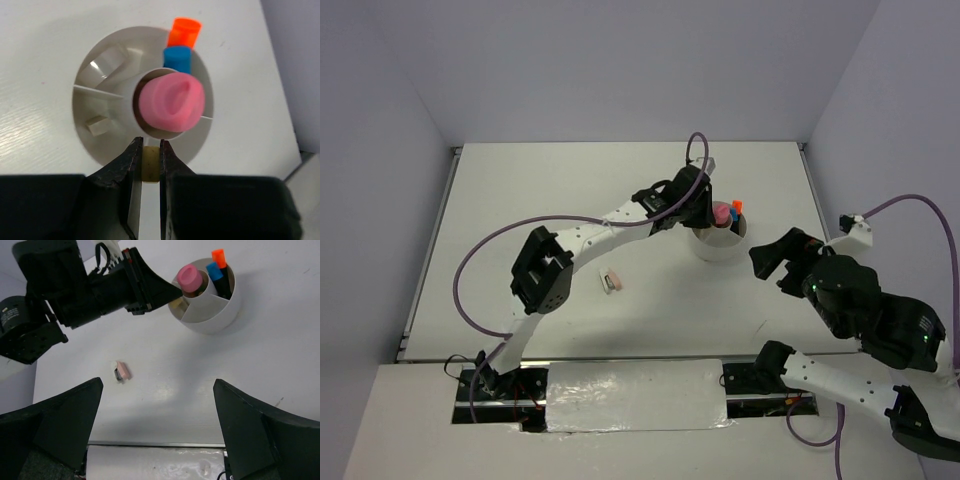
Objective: Sort the stationery into containers
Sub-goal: Place the stationery in the storage box.
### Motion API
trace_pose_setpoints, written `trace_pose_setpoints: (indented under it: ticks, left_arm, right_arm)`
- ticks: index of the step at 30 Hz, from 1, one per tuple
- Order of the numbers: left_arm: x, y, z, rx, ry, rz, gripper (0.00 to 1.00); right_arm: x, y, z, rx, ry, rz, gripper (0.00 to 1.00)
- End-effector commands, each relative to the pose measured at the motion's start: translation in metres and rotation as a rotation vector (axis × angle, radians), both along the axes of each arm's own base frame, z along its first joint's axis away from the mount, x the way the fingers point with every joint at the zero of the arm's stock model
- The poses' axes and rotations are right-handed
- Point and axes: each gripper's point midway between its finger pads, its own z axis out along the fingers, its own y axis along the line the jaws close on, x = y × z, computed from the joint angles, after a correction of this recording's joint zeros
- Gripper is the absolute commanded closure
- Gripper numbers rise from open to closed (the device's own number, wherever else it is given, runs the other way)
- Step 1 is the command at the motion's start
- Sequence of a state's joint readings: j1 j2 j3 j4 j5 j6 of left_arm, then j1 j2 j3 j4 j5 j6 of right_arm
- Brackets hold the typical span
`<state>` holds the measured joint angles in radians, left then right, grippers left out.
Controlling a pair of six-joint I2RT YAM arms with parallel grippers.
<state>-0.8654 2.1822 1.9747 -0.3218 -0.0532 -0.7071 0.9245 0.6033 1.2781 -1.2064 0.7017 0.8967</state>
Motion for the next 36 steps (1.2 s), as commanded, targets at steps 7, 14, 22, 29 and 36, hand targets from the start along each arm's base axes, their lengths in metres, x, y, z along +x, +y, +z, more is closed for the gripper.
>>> trace_pose_setpoints:
  ticks: [7, 14, 22, 29, 36]
  left_arm:
    - [0.02, 0.016, 0.007, 0.037, -0.08, 0.083, 0.81]
    - [0.022, 0.009, -0.004, 0.04, -0.058, 0.072, 0.61]
    - [0.026, 0.013, 0.008, 0.003, -0.084, 0.057, 0.33]
    - [0.027, 0.069, 0.075, -0.026, -0.124, 0.176, 0.27]
    - [0.011, 0.266, 0.059, 0.237, 0.034, 0.582, 0.0]
  right_arm:
    - [0.005, -0.01, 0.011, -0.063, -0.045, -0.023, 0.0]
    - [0.015, -0.001, 0.02, -0.104, -0.065, -0.008, 0.0]
    - [0.022, 0.006, 0.03, -0.113, -0.101, 0.003, 0.0]
    - [0.041, 0.057, 0.016, -0.136, -0.112, 0.148, 0.0]
    - [0.073, 0.177, -0.058, -0.223, -0.005, 0.495, 0.0]
